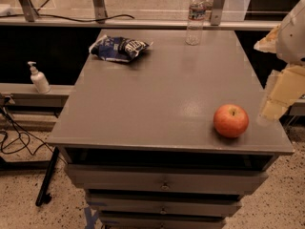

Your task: Move blue chip bag near apple

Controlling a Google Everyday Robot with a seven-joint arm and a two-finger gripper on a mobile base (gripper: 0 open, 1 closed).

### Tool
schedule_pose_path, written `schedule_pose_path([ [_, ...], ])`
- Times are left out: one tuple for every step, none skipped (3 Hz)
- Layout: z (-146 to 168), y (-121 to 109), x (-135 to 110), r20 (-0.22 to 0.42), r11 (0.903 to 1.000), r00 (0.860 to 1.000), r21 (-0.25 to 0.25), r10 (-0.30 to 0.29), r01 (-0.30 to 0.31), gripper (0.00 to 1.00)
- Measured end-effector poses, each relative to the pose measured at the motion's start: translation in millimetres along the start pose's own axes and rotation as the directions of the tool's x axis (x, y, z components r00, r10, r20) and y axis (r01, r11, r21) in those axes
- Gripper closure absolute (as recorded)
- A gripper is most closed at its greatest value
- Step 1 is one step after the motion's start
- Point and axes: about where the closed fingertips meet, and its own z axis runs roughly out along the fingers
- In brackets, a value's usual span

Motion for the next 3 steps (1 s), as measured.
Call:
schedule_pose_path([
  [16,-27,-33,0.097,0.9988,0.995,0.039,-0.035,0.031,0.00],
  [33,-71,-88,0.224,0.9913,0.974,0.131,-0.043,0.014,0.00],
  [33,-71,-88,0.224,0.9913,0.974,0.131,-0.043,0.014,0.00],
])
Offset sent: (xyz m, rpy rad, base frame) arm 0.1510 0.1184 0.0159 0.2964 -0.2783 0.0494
